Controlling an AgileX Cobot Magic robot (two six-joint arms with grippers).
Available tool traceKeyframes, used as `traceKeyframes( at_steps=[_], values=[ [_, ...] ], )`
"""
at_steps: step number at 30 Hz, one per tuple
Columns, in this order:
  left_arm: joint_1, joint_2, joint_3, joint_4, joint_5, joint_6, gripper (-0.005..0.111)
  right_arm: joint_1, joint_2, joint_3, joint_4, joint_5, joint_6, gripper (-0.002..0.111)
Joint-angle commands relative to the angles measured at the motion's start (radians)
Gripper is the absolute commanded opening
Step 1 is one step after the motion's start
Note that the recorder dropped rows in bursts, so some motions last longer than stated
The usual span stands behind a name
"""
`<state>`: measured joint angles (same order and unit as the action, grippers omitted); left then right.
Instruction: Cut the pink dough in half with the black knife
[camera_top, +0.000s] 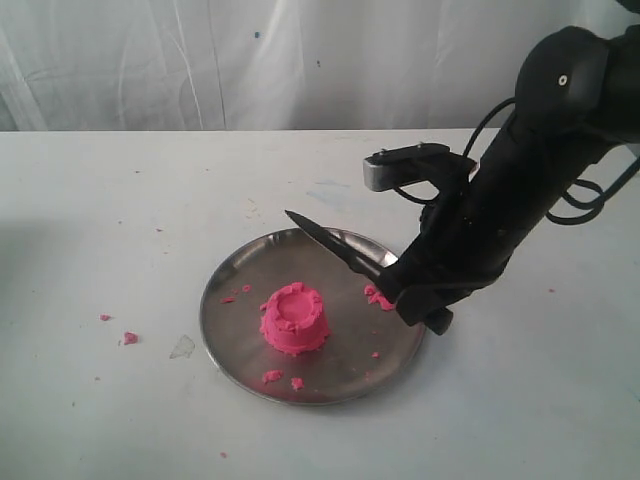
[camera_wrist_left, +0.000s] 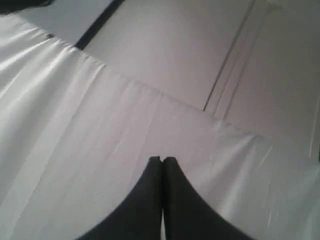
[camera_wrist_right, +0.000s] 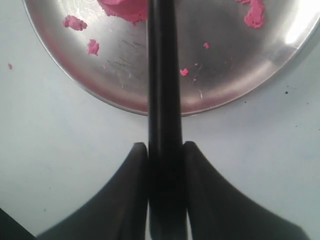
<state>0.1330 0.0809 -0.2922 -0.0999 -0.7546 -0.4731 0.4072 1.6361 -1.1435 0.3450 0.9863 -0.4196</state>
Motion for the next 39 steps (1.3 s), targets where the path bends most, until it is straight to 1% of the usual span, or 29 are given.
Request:
traceKeyframes(
  at_steps=[1, 4, 6, 7, 11, 15, 18, 20, 22, 25, 28, 30, 32, 34, 36, 38, 39],
  values=[
    [-0.005, 0.161, -0.172, 0.437, 0.012, 0.092, 0.0, 0.001, -0.01, 0.004, 0.027, 0.001, 0.004, 0.0],
    [-0.005, 0.29, -0.246, 0.694, -0.001, 0.075, 0.0, 0.001, -0.008, 0.004, 0.025, 0.001, 0.004, 0.0],
    [-0.005, 0.374, -0.276, 0.781, -0.01, 0.036, 0.0, 0.001, -0.008, 0.004, 0.025, 0.003, 0.004, 0.0],
    [-0.005, 0.42, -0.284, 0.797, -0.012, 0.011, 0.0, 0.001, -0.008, 0.004, 0.025, 0.005, 0.004, 0.0],
    [-0.005, 0.589, -0.289, 0.783, 0.01, -0.054, 0.0, 0.001, -0.008, 0.004, 0.025, 0.021, 0.004, 0.0],
    [-0.005, 0.767, -0.289, 0.749, 0.102, -0.054, 0.0, 0.001, -0.008, 0.004, 0.025, 0.025, 0.004, 0.0],
    [-0.007, 0.9, -0.289, 0.744, 0.139, -0.054, 0.0, 0.001, -0.008, 0.004, 0.025, 0.027, 0.004, 0.0],
    [-0.007, 0.983, -0.289, 0.744, 0.138, -0.062, 0.0, 0.001, -0.008, 0.004, 0.025, 0.031, 0.004, 0.0],
    [-0.007, 1.065, -0.289, 0.766, 0.127, -0.129, 0.0, 0.001, -0.008, 0.004, 0.025, 0.037, 0.004, 0.0],
    [-0.007, 1.156, -0.289, 0.842, 0.063, -0.237, 0.0, 0.001, -0.008, 0.01, 0.025, 0.039, 0.004, 0.0],
    [-0.007, 1.227, -0.289, 0.926, -0.107, -0.28, 0.0, 0.001, -0.006, 0.018, 0.025, 0.037, 0.004, 0.0],
    [-0.009, 1.269, -0.289, 0.977, -0.265, -0.288, 0.0, 0.001, -0.006, 0.018, 0.025, 0.025, 0.004, 0.0],
    [-0.037, 1.306, -0.29, 0.982, -0.372, -0.288, 0.0, 0.001, -0.006, 0.018, 0.021, 0.009, -0.003, 0.0],
    [-0.092, 1.334, -0.299, 0.99, -0.4, -0.278, 0.0, 0.001, -0.006, 0.018, 0.021, 0.004, -0.043, 0.0],
    [-0.158, 1.36, -0.323, 1.04, -0.346, -0.225, 0.0, 0.005, -0.006, 0.018, 0.021, -0.004, -0.099, 0.0],
    [-0.231, 1.386, -0.358, 1.135, -0.242, -0.144, 0.0, 0.005, -0.006, 0.018, 0.019, -0.028, -0.13, 0.0],
    [-0.269, 1.4, -0.38, 1.198, -0.166, -0.107, 0.0, 0.005, -0.006, 0.018, 0.009, -0.041, -0.135, 0.0]
  ],
)
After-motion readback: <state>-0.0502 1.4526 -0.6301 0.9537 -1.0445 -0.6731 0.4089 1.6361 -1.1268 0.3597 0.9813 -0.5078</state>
